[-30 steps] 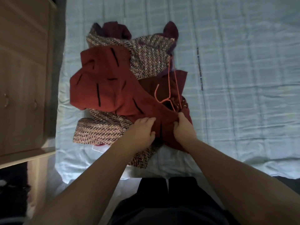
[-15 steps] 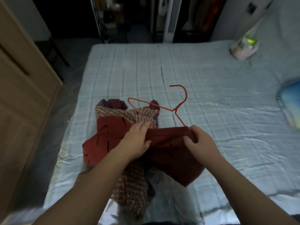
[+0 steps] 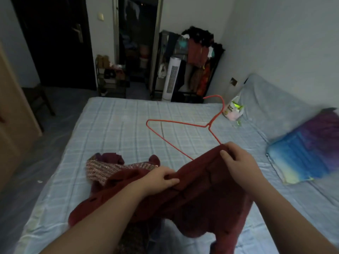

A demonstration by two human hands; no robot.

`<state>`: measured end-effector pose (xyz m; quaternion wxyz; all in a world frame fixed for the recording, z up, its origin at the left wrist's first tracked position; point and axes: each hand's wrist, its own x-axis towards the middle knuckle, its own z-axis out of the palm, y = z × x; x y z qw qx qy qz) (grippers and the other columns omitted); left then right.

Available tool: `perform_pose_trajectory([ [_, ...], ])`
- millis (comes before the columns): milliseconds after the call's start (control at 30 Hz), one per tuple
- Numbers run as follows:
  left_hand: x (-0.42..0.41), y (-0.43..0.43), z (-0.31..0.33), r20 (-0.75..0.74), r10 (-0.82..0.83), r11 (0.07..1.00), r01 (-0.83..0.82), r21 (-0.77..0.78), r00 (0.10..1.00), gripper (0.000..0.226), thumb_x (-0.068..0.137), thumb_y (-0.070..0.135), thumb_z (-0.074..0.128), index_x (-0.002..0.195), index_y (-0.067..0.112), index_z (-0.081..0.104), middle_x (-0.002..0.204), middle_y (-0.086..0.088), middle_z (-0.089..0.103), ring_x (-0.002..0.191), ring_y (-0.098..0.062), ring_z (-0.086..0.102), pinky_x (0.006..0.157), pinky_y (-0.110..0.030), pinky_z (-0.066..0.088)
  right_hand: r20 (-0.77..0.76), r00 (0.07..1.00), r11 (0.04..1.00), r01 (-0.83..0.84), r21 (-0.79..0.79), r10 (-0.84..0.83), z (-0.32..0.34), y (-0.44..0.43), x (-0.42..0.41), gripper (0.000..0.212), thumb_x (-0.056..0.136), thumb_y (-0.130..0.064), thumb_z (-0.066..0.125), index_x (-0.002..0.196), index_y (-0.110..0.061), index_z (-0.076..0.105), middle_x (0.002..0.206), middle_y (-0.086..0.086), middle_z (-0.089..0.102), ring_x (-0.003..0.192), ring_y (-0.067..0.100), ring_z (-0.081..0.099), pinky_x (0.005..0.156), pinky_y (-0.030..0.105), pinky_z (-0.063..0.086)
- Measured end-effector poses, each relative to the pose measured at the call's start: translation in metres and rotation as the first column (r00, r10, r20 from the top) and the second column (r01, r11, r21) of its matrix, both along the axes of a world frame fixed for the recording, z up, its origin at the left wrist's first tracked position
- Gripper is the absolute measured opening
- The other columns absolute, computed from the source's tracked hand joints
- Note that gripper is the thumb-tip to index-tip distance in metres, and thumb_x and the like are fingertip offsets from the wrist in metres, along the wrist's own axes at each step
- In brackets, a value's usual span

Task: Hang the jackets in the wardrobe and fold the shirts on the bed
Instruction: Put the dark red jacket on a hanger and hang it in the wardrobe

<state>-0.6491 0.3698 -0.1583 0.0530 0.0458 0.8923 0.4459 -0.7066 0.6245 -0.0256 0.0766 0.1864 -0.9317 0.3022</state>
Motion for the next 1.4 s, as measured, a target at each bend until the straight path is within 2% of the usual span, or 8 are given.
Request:
perform_pose_trajectory([
  [233, -0.005, -0.04, 0.023, -0.102, 0.07, 0.984, -0.086, -0.156, 0.992, 0.032, 0.091, 0.041, 0.068, 0.091, 0.01, 0.063, 0.097, -0.005, 0.058, 0.091, -0.019, 0.054, 0.077, -0.027, 0.039, -0.045, 0.996, 0.988, 0.084, 0.133, -0.078, -0.01, 0.023, 0.006, 0.011, 0.095, -0.035, 0.058, 0.101, -0.027, 0.063, 0.096, 0.001, 0.071, 0.095, 0.027, 0.064, 0.078, 0.035, 0.046],
  [400, 0.0, -0.082, 0.024, -0.032, 0.038, 0.931, -0.047, -0.363, 0.999, 0.018, 0.089, 0.048, 0.065, 0.089, 0.036, 0.051, 0.102, 0.004, 0.049, 0.096, -0.015, 0.05, 0.09, -0.034, 0.043, -0.057, 0.997, 0.96, 0.07, 0.272, -0.056, -0.02, 0.031, 0.006, 0.013, 0.095, -0.041, 0.056, 0.098, -0.028, 0.058, 0.09, 0.007, 0.071, 0.088, 0.034, 0.066, 0.07, 0.038, 0.047],
  [567, 0.004, -0.107, 0.037, -0.17, 0.226, 0.914, -0.27, -0.304, 0.959, 0.013, 0.094, 0.024, 0.063, 0.09, 0.026, 0.05, 0.102, 0.0, 0.044, 0.093, -0.022, 0.053, 0.088, -0.036, 0.044, 0.105, 0.99, 0.917, -0.131, 0.376, 0.098, -0.024, 0.037, 0.008, 0.005, 0.096, -0.037, 0.059, 0.098, -0.039, 0.062, 0.094, -0.009, 0.069, 0.093, 0.021, 0.065, 0.076, 0.03, 0.042],
  [800, -0.009, -0.102, 0.094, -0.434, 0.148, 0.956, -0.241, -0.168, 0.889, 0.027, 0.081, -0.01, 0.054, 0.089, 0.016, 0.051, 0.098, -0.005, 0.052, 0.088, -0.019, 0.052, 0.078, -0.026, 0.036, 0.229, 0.919, 0.857, -0.385, 0.344, 0.321, -0.015, 0.029, 0.007, 0.007, 0.096, -0.038, 0.057, 0.096, -0.041, 0.062, 0.091, -0.022, 0.067, 0.088, -0.005, 0.061, 0.083, 0.028, 0.048],
  [1033, -0.021, -0.079, 0.125, -0.023, -0.103, 0.99, 0.104, 0.098, 0.994, 0.035, 0.085, 0.009, 0.051, 0.107, 0.036, 0.058, 0.117, 0.008, 0.066, 0.096, -0.019, 0.065, 0.084, -0.033, 0.048, -0.137, 0.981, 0.986, -0.125, 0.112, 0.14, 0.013, 0.009, 0.004, 0.003, 0.095, -0.033, 0.058, 0.094, -0.036, 0.06, 0.081, -0.016, 0.065, 0.08, 0.011, 0.061, 0.072, 0.034, 0.047],
  [1100, -0.026, -0.08, 0.127, -0.073, -0.019, 0.999, 0.016, -0.041, 0.997, 0.015, 0.099, 0.039, 0.047, 0.109, 0.042, 0.057, 0.117, 0.013, 0.063, 0.105, -0.012, 0.061, 0.098, -0.036, 0.045, -0.175, 0.983, 0.993, -0.039, 0.109, 0.057, 0.008, 0.01, 0.003, 0.003, 0.093, -0.033, 0.058, 0.096, -0.034, 0.057, 0.082, -0.009, 0.066, 0.082, 0.022, 0.063, 0.071, 0.038, 0.049],
  [1167, -0.026, -0.081, 0.128, -0.025, -0.014, 0.981, 0.009, -0.194, 1.0, 0.032, 0.1, 0.058, 0.039, 0.116, 0.039, 0.058, 0.119, 0.015, 0.062, 0.111, -0.009, 0.057, 0.101, -0.033, 0.042, -0.191, 0.982, 0.997, 0.021, 0.078, -0.006, 0.0, 0.012, 0.004, 0.005, 0.093, -0.032, 0.057, 0.097, -0.033, 0.055, 0.083, -0.005, 0.066, 0.082, 0.027, 0.064, 0.069, 0.039, 0.048],
  [1400, -0.03, -0.066, 0.132, -0.086, -0.089, 0.912, 0.047, -0.408, 0.992, 0.027, 0.101, 0.037, 0.052, 0.119, 0.023, 0.066, 0.113, 0.004, 0.069, 0.103, -0.012, 0.06, 0.088, -0.028, 0.046, -0.213, 0.976, 0.999, -0.027, 0.046, 0.036, -0.018, -0.01, -0.008, 0.027, 0.086, -0.007, 0.06, 0.098, -0.03, 0.053, 0.095, -0.004, 0.057, 0.092, 0.023, 0.055, 0.079, 0.037, 0.044],
])
